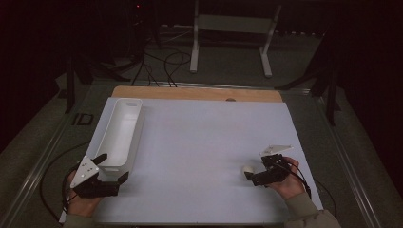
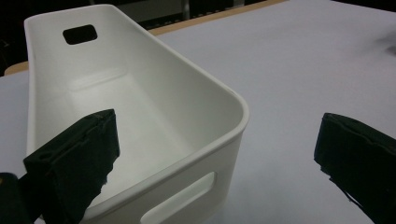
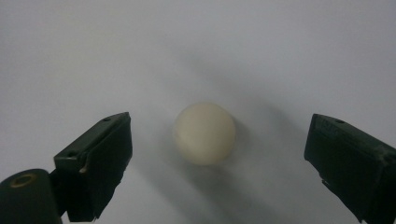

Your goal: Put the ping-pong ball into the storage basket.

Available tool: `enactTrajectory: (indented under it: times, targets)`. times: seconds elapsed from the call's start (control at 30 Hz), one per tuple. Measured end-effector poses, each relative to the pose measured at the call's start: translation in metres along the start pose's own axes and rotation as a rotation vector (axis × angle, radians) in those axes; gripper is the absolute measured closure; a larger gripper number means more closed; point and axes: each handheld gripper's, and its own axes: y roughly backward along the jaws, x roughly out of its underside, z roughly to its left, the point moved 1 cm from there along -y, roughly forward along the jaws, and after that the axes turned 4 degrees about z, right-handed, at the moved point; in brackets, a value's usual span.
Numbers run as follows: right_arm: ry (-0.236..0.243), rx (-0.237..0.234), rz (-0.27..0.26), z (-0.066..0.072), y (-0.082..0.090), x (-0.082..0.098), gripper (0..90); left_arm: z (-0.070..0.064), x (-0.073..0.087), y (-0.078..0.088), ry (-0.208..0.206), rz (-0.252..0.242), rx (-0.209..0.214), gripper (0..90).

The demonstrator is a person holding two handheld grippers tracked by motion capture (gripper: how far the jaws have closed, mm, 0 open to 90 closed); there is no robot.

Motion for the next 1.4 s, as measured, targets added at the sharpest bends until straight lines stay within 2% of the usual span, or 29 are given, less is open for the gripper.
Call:
enactTrajectory:
  times: [1.4]
  targets:
    - [0.050,0.003,0.107,0.005,-0.019,-0.015,9.0,0.000,0.000,0.000,-0.002,-0.004,0.002,0.7]
